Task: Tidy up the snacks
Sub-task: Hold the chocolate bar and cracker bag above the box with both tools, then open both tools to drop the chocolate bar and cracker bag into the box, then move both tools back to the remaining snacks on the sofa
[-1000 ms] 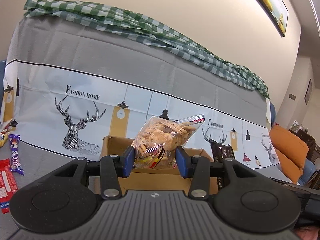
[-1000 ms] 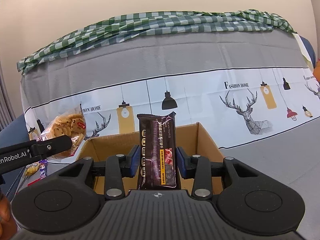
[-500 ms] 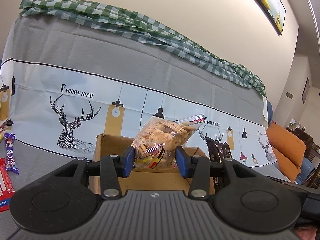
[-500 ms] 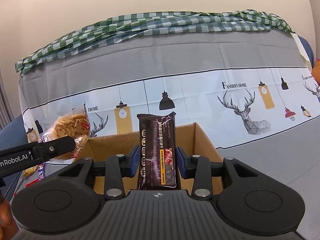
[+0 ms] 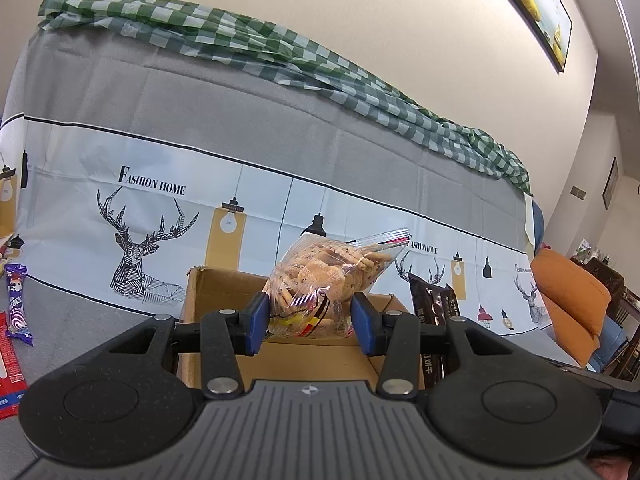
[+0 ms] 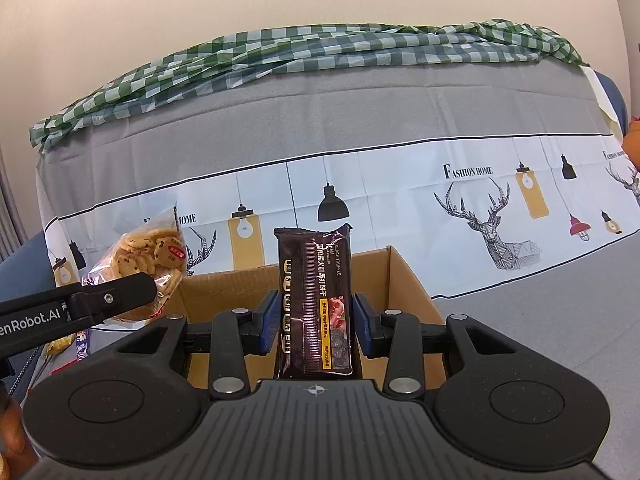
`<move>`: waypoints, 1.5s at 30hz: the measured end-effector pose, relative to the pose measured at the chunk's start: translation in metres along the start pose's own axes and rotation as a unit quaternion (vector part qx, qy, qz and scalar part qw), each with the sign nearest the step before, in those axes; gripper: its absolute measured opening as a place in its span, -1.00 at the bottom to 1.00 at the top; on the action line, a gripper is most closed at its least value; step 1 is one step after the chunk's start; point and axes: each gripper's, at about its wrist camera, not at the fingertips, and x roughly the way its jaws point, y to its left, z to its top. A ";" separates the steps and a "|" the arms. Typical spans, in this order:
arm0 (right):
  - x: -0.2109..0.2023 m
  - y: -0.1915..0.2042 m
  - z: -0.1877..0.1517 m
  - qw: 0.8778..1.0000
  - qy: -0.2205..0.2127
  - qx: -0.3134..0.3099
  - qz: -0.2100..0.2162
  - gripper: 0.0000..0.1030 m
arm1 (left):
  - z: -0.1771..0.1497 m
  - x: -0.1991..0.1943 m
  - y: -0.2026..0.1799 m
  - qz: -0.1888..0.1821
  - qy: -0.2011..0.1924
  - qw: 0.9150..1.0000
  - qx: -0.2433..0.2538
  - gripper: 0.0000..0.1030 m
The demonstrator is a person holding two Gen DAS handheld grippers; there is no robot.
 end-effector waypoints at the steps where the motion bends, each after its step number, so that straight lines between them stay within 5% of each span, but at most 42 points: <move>1: 0.000 0.000 0.000 1.000 -0.001 0.000 0.000 -0.22 | 0.000 0.000 0.000 0.000 0.000 1.000 -0.001 -0.05; 24: -0.004 -0.001 0.001 1.000 -0.007 0.009 0.000 -0.22 | 0.003 -0.001 -0.003 -0.003 -0.002 1.000 -0.005 -0.03; 25: -0.003 0.000 0.001 1.000 -0.005 0.010 0.000 -0.20 | 0.004 -0.002 -0.004 -0.002 -0.003 1.000 -0.003 0.04; 26: -0.002 -0.001 0.001 1.000 0.000 0.013 0.000 -0.20 | 0.006 -0.004 -0.005 0.001 -0.008 1.000 -0.001 0.30; 27: -0.001 -0.001 0.001 1.000 0.001 0.018 -0.004 -0.07 | 0.007 -0.008 -0.005 0.004 -0.017 1.000 0.001 0.52; 28: -0.001 -0.002 0.001 1.000 0.001 0.024 -0.010 0.21 | 0.009 -0.012 -0.004 0.006 -0.026 1.000 0.004 0.55; 30: -0.002 -0.002 0.003 0.999 -0.006 0.033 -0.013 0.47 | 0.012 -0.019 -0.002 0.012 -0.035 0.999 0.007 0.55; 32: -0.003 -0.002 0.003 0.999 -0.007 0.042 -0.012 0.48 | 0.016 -0.026 0.003 0.016 -0.046 0.999 0.005 0.55; 42: -0.002 0.027 -0.004 0.998 0.002 0.058 0.004 0.51 | 0.031 -0.069 0.054 0.053 -0.005 0.999 0.005 0.13; 45: -0.003 0.042 -0.008 0.998 -0.002 0.055 0.014 0.50 | 0.037 -0.079 0.075 0.048 0.026 0.998 0.023 -0.23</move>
